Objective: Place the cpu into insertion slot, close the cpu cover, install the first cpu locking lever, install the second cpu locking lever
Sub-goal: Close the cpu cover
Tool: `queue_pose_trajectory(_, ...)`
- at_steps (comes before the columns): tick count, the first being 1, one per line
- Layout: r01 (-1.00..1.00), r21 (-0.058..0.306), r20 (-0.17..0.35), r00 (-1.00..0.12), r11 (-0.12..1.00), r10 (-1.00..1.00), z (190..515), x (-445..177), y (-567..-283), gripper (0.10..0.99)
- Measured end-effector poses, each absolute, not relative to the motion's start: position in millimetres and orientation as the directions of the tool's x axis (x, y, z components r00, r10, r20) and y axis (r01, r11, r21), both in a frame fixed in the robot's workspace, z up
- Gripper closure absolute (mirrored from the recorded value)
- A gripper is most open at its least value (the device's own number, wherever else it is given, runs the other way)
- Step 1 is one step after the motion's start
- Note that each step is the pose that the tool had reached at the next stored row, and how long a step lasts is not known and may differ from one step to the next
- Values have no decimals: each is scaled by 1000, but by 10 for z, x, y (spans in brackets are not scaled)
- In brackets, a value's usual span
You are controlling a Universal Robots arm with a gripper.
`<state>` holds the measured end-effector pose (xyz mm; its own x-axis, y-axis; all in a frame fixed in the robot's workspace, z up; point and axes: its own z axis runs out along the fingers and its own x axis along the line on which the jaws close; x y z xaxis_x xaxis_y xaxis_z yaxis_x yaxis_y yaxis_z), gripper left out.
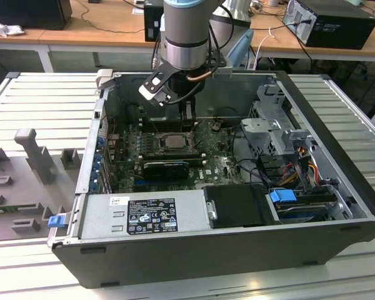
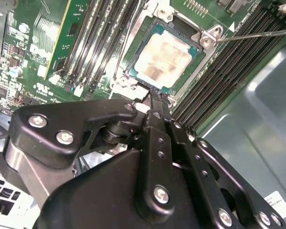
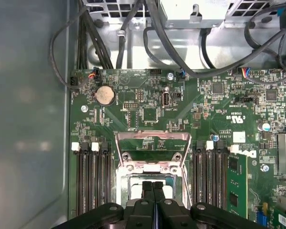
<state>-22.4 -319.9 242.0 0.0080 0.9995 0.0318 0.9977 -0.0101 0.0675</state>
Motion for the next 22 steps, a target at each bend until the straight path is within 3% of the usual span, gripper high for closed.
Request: queue_pose_trajectory(22, 998, 67, 32, 8, -10, 999, 2458, 6, -3199, 980)
